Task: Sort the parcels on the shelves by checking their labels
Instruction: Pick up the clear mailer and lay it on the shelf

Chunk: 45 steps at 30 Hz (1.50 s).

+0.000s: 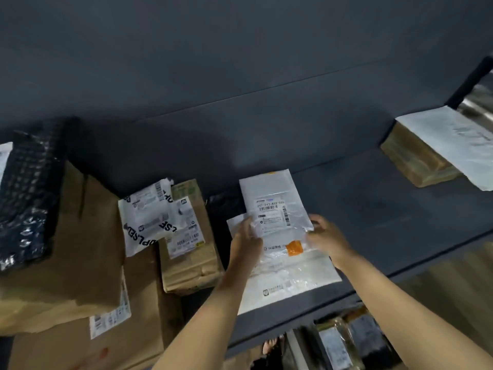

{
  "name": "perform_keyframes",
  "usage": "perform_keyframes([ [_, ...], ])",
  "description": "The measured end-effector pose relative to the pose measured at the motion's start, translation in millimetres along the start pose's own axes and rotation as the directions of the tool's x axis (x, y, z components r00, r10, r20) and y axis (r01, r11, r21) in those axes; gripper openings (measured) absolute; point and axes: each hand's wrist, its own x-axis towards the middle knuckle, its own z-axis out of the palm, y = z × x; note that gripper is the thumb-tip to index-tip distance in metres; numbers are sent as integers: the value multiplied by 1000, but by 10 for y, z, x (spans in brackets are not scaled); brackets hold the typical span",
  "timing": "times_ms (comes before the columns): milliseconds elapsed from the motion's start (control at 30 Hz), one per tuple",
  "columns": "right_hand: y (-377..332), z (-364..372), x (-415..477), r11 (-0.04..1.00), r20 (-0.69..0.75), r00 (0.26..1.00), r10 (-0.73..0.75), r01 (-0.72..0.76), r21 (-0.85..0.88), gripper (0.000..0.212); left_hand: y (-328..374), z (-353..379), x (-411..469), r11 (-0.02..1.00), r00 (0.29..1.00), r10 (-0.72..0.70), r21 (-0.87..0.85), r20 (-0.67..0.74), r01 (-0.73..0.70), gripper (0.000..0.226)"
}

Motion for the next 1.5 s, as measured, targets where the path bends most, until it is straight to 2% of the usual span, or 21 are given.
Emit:
perform_keyframes([
  [100,-2,41,263,996,10,1000,15,-14,-88,49,-32,14,191,988,999,8,152,38,-14,59],
  [167,48,71,385,962,43,999,4,8,-273,55,-121,48,276,949,996,62,306,57,-77,58],
  [267,119,116,453,832,44,999,9,17,-554,59,-226,67,307,787,980,171,583,105,-200,61],
  [367,78,127,426,784,26,999,39,-15,-620,58,-253,69,321,731,975,187,646,121,-221,60],
  [467,15,113,372,786,16,999,51,-30,-617,60,-228,57,317,687,978,178,698,111,-204,61],
  [633,-37,-132,251,844,-59,998,-3,-29,-536,61,95,143,389,637,955,298,743,7,-204,61],
  [733,-17,-464,158,856,-156,987,-41,-46,-515,58,472,352,504,604,946,309,747,103,-279,62],
  [900,156,-1212,11,883,-356,934,16,-180,-434,57,1120,934,637,523,874,405,716,269,-463,60],
  [1033,389,-1828,-106,864,-513,854,90,-323,-386,54,1586,1478,659,437,777,474,655,414,-616,57],
  [1133,595,-2175,-135,885,-590,797,129,-360,-294,52,1843,1887,665,369,695,513,601,505,-709,57],
  [1233,705,-2430,-103,940,-644,751,148,-308,-144,54,2045,2305,682,302,616,515,546,596,-781,56],
  [1367,745,-2665,94,977,-707,687,169,-213,25,48,2268,2843,693,182,471,550,452,690,-873,57],
  [1500,784,-2809,427,949,-703,660,265,-51,310,44,2385,3286,762,44,337,560,379,757,-924,56],
])
